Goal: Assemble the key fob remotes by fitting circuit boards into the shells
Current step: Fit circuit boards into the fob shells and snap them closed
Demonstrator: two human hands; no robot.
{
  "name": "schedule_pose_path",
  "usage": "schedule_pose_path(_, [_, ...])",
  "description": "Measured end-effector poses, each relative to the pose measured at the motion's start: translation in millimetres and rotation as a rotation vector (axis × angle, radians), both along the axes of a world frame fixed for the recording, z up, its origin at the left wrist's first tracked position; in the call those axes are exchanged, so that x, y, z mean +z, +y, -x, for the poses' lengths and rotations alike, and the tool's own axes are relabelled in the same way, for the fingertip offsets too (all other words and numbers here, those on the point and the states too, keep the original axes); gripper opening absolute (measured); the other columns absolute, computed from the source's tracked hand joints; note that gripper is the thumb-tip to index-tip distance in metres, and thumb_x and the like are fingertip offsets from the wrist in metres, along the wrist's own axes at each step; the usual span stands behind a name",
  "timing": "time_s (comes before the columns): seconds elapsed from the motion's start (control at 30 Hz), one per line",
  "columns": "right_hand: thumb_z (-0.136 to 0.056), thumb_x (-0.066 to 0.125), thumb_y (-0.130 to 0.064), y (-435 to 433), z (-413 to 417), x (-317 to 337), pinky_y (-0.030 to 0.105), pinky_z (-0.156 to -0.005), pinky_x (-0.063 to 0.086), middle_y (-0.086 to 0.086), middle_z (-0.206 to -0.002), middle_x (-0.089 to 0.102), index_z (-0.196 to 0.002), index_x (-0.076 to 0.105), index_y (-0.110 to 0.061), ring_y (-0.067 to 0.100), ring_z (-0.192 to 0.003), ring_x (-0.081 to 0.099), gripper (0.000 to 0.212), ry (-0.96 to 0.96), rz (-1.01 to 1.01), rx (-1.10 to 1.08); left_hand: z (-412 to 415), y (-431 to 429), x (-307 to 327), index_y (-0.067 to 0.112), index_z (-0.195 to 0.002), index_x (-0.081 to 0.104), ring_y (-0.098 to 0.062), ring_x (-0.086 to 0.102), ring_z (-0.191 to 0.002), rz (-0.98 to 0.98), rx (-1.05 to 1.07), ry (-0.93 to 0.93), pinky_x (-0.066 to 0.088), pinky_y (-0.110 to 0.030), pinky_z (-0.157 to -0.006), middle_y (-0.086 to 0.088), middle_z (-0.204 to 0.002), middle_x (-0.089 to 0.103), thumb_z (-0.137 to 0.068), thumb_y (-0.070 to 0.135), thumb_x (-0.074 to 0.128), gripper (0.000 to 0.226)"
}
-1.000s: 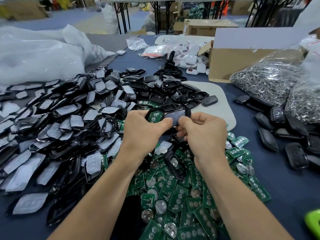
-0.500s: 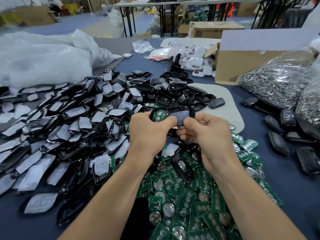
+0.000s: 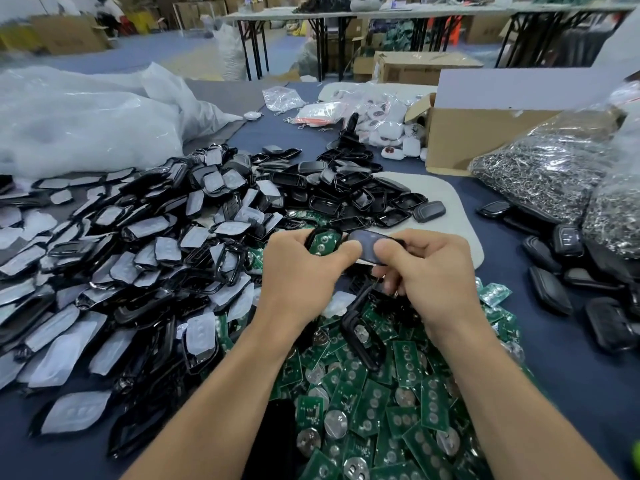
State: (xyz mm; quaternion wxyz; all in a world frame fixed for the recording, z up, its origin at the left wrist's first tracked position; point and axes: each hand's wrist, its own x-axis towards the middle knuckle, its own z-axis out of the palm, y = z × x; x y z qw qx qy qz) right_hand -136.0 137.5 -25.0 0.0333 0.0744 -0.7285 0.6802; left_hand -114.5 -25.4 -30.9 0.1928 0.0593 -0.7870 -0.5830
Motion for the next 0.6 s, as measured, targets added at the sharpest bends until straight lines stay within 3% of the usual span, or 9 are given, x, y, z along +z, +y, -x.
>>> schedule_pose_path(0.1, [-0.095, 0.071, -0.007, -4.1, -2.8, 1.2, 0.023, -0.043, 0.044, 0.012, -0.062, 0.071, -0.073, 0.081, -0.022, 0.017, -0.044, 0.058, 0.028, -0.088, 0.159, 0.002, 3.8, -1.9, 1.6, -0.004, -0.073, 0.063, -0.015, 0.036, -0.046, -0.147, 0.005, -0.008, 0.034, -0.027, -0.045, 0.006, -0.052, 0.045, -0.071, 0.039, 0.082, 0.047])
schedule_pose_path(0.2, [-0.095, 0.070, -0.007, -6.2, -4.7, 2.4, 0.025, -0.046, 0.047, 0.014, -0.067, 0.073, -0.073, 0.080, -0.021, 0.020, -0.049, 0.064, 0.028, -0.107, 0.119, 0.084, 4.6, -2.1, 1.8, 0.004, -0.057, 0.050, -0.015, 0.030, -0.045, -0.197, 0.031, 0.000, 0.029, -0.026, -0.044, 0.008, -0.049, 0.039, -0.068, 0.034, 0.079, 0.043])
schedule_pose_path(0.3, [-0.092, 0.074, -0.025, -7.7, -7.6, 8.5, 0.028, -0.052, 0.051, 0.015, -0.077, 0.077, -0.078, 0.082, -0.020, 0.023, -0.057, 0.068, 0.017, -0.147, 0.100, 0.177, 5.7, -6.0, 3.7, 0.014, -0.052, 0.049, -0.016, 0.027, -0.045, -0.216, 0.043, -0.005, 0.025, -0.026, -0.044, 0.008, -0.048, 0.037, -0.070, 0.024, 0.077, 0.035])
schedule_pose_path(0.37, [-0.090, 0.070, -0.044, -3.8, -4.8, 10.2, 0.027, -0.055, 0.056, 0.016, -0.089, 0.079, -0.085, 0.084, -0.016, 0.026, -0.067, 0.073, 0.032, -0.282, 0.235, 0.189, 6.6, -10.8, 4.8, 0.002, -0.059, 0.053, -0.015, 0.026, -0.044, -0.233, -0.006, -0.011, 0.024, -0.025, -0.044, 0.007, -0.049, 0.038, -0.070, 0.023, 0.077, 0.034])
schedule_pose_path(0.43, [-0.097, 0.059, -0.041, 3.2, -0.4, 10.4, 0.029, -0.058, 0.059, 0.023, -0.099, 0.078, -0.102, 0.079, -0.006, 0.028, -0.070, 0.074, 0.040, -0.426, 0.334, 0.277, 5.3, -11.9, 7.4, -0.005, -0.066, 0.056, -0.014, 0.026, -0.043, -0.241, -0.074, -0.019, 0.024, -0.023, -0.044, 0.006, -0.049, 0.038, -0.072, 0.022, 0.076, 0.034])
schedule_pose_path(0.5, [-0.096, 0.057, -0.038, 8.1, 0.3, 10.0, 0.030, -0.061, 0.060, 0.025, -0.099, 0.076, -0.114, 0.073, 0.000, 0.026, -0.068, 0.072, 0.045, -0.515, 0.360, 0.390, 2.5, -10.0, 11.0, 0.004, -0.063, 0.061, -0.013, 0.026, -0.043, -0.240, -0.102, -0.035, 0.023, -0.023, -0.044, 0.007, -0.048, 0.038, -0.072, 0.021, 0.075, 0.024])
schedule_pose_path(0.6, [-0.085, 0.065, -0.039, 10.5, 0.4, 7.4, 0.030, -0.068, 0.062, 0.021, -0.094, 0.077, -0.098, 0.083, -0.006, 0.022, -0.071, 0.070, 0.040, -0.557, 0.388, 0.479, 0.7, -9.0, 14.7, 0.022, -0.055, 0.063, -0.012, 0.026, -0.041, -0.272, -0.156, -0.022, 0.023, -0.024, -0.044, 0.008, -0.046, 0.038, -0.072, 0.017, 0.074, 0.022])
